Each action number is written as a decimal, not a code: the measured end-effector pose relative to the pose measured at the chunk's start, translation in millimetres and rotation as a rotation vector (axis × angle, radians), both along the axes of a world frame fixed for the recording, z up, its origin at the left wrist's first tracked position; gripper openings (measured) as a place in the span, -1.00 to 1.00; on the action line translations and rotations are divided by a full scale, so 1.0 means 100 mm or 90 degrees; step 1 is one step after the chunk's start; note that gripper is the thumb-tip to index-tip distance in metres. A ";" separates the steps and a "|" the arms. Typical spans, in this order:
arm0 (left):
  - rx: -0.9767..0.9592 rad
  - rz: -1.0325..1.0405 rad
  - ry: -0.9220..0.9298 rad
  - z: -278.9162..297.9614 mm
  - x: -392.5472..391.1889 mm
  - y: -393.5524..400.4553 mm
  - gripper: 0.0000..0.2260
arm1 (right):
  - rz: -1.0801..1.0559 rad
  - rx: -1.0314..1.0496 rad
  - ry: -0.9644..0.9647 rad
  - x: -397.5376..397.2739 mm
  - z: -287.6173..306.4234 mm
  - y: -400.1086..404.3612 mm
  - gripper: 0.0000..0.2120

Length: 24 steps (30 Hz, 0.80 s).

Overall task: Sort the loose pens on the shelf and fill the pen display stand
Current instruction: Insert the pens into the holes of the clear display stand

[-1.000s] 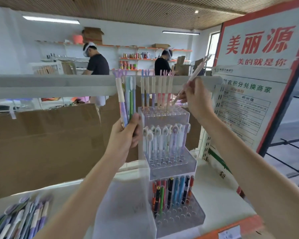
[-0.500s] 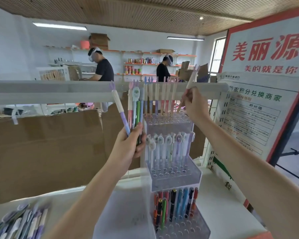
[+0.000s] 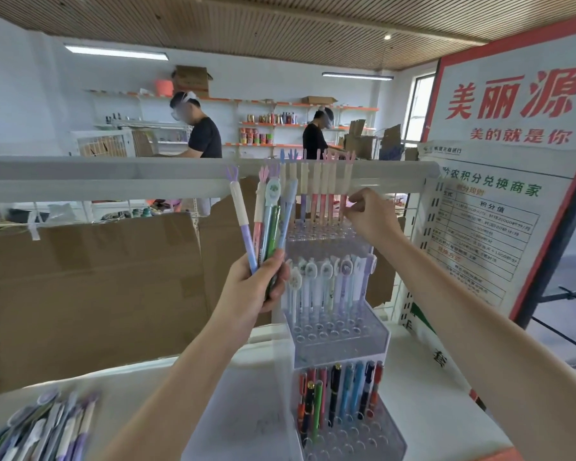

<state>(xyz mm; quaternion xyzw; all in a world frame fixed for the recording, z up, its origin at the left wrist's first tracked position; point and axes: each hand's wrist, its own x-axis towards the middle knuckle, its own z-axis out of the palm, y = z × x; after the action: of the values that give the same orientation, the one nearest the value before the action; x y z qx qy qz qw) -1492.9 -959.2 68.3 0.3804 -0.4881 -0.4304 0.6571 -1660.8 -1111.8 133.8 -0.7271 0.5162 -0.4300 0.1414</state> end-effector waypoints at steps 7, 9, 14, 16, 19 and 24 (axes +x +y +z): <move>-0.022 -0.011 0.014 -0.04 -0.04 0.01 -0.86 | 0.297 0.032 -0.061 0.09 -0.12 0.82 -0.86; -0.032 -0.019 0.012 -0.05 -0.09 0.01 -0.86 | 0.334 0.031 -0.011 0.18 -0.16 0.96 -0.87; -0.007 0.030 0.004 -0.14 -0.11 0.06 -0.86 | 0.285 0.033 -0.129 0.22 -0.25 1.05 -0.83; 0.022 0.073 0.022 -0.25 -0.05 0.10 -0.82 | 0.283 0.051 -0.203 0.16 -0.34 1.08 -0.90; 0.071 0.109 0.052 -0.43 0.06 0.18 -0.84 | 0.227 0.002 -0.152 0.08 -0.53 1.11 -0.92; 0.082 0.086 0.053 -0.56 0.10 0.27 -0.86 | 0.133 -0.014 0.001 0.05 -0.79 1.06 -0.85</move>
<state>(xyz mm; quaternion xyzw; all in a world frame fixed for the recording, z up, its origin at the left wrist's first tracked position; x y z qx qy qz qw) -1483.2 -932.0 12.0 0.4359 -0.4050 -0.4313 0.6782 -1655.3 -1005.7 54.5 -0.7789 0.4329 -0.4180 0.1767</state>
